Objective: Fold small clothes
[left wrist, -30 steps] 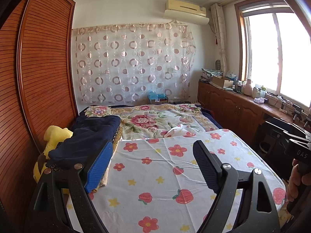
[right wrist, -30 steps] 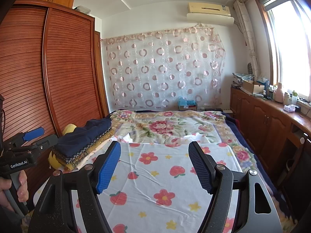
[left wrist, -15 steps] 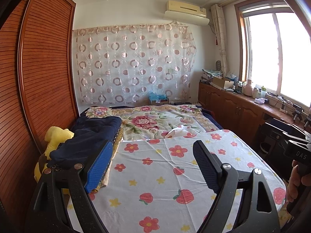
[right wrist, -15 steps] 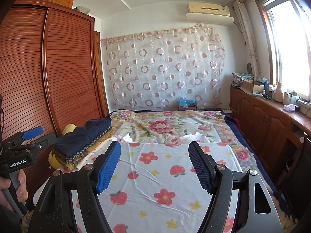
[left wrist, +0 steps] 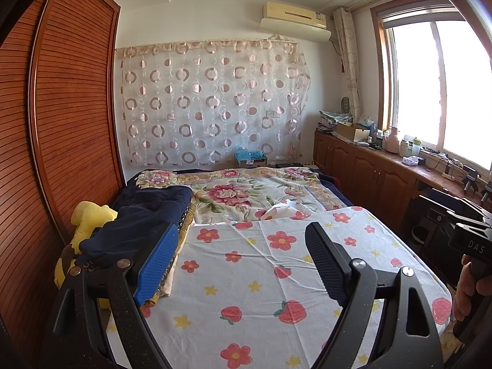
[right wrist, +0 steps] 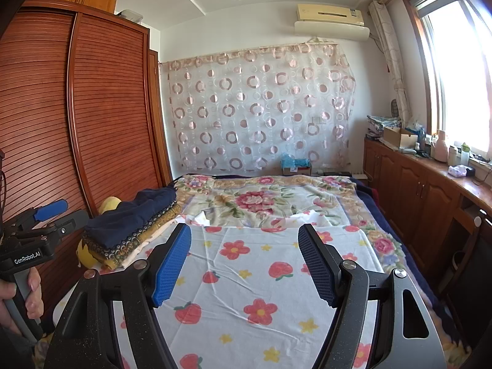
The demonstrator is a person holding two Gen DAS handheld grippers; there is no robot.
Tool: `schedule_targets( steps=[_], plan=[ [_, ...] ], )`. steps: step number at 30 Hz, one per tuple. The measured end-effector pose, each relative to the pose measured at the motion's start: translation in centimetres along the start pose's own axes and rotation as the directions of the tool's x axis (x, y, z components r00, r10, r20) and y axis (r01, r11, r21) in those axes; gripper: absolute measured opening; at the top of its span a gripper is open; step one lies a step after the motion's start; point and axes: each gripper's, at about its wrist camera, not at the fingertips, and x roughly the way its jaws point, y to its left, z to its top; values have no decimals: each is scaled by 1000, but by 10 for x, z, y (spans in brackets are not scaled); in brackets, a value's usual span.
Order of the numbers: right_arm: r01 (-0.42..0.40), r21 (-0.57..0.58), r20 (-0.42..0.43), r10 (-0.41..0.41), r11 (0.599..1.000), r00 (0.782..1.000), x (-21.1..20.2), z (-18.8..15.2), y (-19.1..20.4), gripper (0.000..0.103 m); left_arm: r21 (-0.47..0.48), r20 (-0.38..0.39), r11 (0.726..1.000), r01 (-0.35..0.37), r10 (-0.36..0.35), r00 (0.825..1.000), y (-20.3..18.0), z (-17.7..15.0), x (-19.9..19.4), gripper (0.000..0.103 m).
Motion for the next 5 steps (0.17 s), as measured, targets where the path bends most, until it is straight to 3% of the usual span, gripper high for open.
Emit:
schedule_targets(
  steps=[5],
  plan=[
    [-3,-2,2,3,1000,1000,-1,-1,-1,74,0,1,1000,-1,1,1000,0,-1,0,85]
  ],
)
